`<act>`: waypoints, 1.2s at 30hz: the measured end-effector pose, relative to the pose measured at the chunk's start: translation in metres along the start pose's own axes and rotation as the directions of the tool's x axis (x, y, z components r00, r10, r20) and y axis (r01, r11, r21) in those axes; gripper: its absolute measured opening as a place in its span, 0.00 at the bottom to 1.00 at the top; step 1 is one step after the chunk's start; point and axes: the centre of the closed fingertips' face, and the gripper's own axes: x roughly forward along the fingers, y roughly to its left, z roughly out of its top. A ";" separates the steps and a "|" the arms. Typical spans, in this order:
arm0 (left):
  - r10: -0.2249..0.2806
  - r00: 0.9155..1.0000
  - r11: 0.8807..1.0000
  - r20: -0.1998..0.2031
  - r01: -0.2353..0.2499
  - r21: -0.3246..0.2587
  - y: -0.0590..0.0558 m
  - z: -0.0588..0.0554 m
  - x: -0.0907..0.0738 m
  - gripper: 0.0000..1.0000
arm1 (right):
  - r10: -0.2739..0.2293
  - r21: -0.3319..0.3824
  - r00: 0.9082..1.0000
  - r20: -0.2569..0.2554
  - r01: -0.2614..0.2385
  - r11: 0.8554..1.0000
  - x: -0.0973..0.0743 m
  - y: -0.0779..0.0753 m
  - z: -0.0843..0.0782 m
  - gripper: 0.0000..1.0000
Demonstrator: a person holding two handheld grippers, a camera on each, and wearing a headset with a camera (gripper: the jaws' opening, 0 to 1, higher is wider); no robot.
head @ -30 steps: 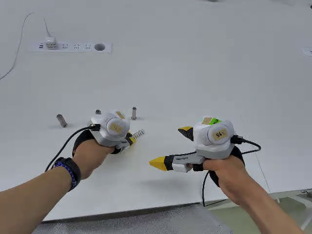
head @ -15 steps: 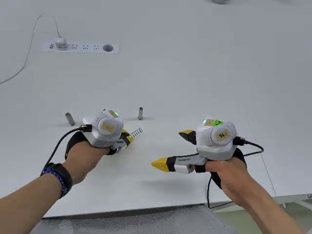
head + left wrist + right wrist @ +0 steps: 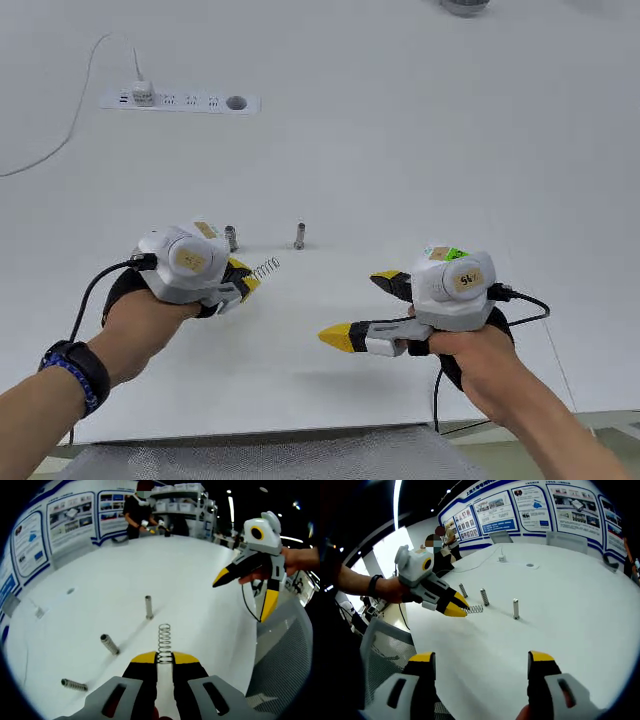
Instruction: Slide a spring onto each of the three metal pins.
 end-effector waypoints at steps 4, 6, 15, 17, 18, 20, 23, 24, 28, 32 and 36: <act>-0.001 1.000 1.000 0.004 0.001 0.003 -0.002 0.000 -0.010 0.10 | -0.001 0.000 1.000 0.008 0.001 1.000 -0.001 0.000 0.005 0.74; -0.001 1.000 1.000 0.007 0.001 0.008 -0.003 0.000 -0.016 0.10 | 0.002 0.004 1.000 0.017 -0.002 1.000 -0.001 0.000 0.008 0.74; -0.006 1.000 0.999 0.012 0.006 0.044 -0.005 -0.005 -0.031 0.10 | 0.013 0.001 1.000 0.028 -0.013 1.000 0.002 0.002 0.015 0.72; -0.008 1.000 0.999 0.010 0.008 0.053 -0.004 -0.008 -0.034 0.10 | 0.017 -0.001 0.999 0.029 -0.017 1.000 0.003 0.004 0.016 0.72; -0.009 1.000 0.999 0.010 0.008 0.054 -0.003 -0.008 -0.035 0.10 | 0.018 -0.002 0.999 0.029 -0.018 1.000 0.003 0.005 0.016 0.71; -0.006 1.000 0.998 0.010 0.005 0.057 -0.002 -0.009 -0.038 0.10 | 0.022 -0.001 0.999 0.030 -0.021 1.000 0.004 0.006 0.017 0.71; -0.006 1.000 0.998 0.015 0.005 0.058 -0.001 -0.008 -0.043 0.10 | 0.028 -0.004 0.999 0.027 -0.028 1.000 0.005 0.008 0.017 0.71; -0.006 1.000 0.998 0.017 0.005 0.056 -0.001 -0.007 -0.044 0.10 | 0.029 -0.005 0.999 0.027 -0.029 1.000 0.006 0.009 0.018 0.70; -0.003 1.000 0.999 0.027 0.002 0.051 -0.001 -0.006 -0.049 0.10 | 0.045 -0.016 0.998 0.041 -0.045 0.999 0.008 0.013 0.023 0.67; -0.006 0.999 0.998 0.035 0.003 0.065 -0.002 -0.004 -0.055 0.10 | 0.061 -0.017 0.997 0.045 -0.061 0.998 0.011 0.018 0.029 0.65; -0.011 0.999 0.997 0.042 0.008 0.078 -0.008 0.000 -0.059 0.10 | 0.080 -0.011 0.995 0.056 -0.079 0.997 0.014 0.021 0.036 0.63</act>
